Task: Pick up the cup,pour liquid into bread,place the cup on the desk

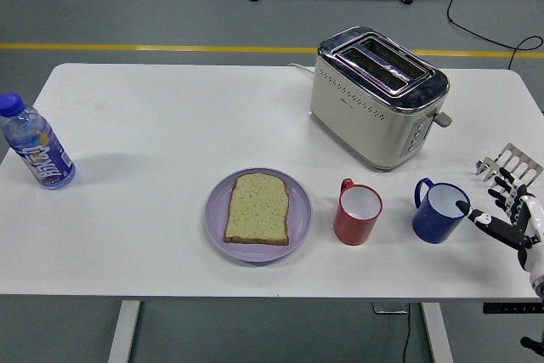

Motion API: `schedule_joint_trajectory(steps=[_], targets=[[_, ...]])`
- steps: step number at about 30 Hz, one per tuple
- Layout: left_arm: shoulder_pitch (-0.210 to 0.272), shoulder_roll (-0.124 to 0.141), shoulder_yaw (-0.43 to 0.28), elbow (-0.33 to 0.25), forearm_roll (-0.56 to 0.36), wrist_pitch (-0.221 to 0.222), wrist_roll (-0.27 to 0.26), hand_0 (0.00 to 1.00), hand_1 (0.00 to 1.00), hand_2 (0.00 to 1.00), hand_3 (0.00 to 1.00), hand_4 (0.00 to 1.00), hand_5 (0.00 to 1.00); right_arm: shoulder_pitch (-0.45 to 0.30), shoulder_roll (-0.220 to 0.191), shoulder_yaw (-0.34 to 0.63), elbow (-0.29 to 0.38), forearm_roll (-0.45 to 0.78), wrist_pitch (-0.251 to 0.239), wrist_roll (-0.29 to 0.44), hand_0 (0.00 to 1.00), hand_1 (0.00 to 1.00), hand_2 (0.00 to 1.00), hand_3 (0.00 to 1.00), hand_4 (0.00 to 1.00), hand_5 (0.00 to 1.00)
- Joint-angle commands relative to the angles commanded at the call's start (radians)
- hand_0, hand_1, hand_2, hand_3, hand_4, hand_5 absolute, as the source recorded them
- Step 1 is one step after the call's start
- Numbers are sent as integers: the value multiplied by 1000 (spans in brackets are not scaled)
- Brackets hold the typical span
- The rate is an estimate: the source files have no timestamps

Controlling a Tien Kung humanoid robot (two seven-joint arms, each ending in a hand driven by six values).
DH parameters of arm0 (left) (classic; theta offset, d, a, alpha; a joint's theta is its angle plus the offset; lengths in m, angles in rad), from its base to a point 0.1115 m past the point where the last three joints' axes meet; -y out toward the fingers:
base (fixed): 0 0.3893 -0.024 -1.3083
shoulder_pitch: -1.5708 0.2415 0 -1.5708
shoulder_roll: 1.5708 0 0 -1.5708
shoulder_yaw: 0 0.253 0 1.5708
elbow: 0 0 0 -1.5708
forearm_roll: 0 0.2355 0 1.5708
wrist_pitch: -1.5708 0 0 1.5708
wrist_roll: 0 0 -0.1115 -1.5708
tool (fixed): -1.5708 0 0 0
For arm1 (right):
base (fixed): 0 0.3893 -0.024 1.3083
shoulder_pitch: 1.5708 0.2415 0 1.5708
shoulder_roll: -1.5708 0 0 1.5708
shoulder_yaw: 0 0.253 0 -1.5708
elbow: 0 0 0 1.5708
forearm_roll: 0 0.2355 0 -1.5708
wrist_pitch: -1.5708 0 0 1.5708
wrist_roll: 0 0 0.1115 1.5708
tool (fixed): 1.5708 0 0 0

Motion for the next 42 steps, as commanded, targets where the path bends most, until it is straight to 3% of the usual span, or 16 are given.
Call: schedule_joint_trajectory(steps=[42], targets=[[-2, 1, 6, -1, -6, 0, 0, 690, 756, 773, 611, 396, 998, 79, 29, -137, -88, -17, -50, 22, 973, 873, 943, 968, 998, 179]])
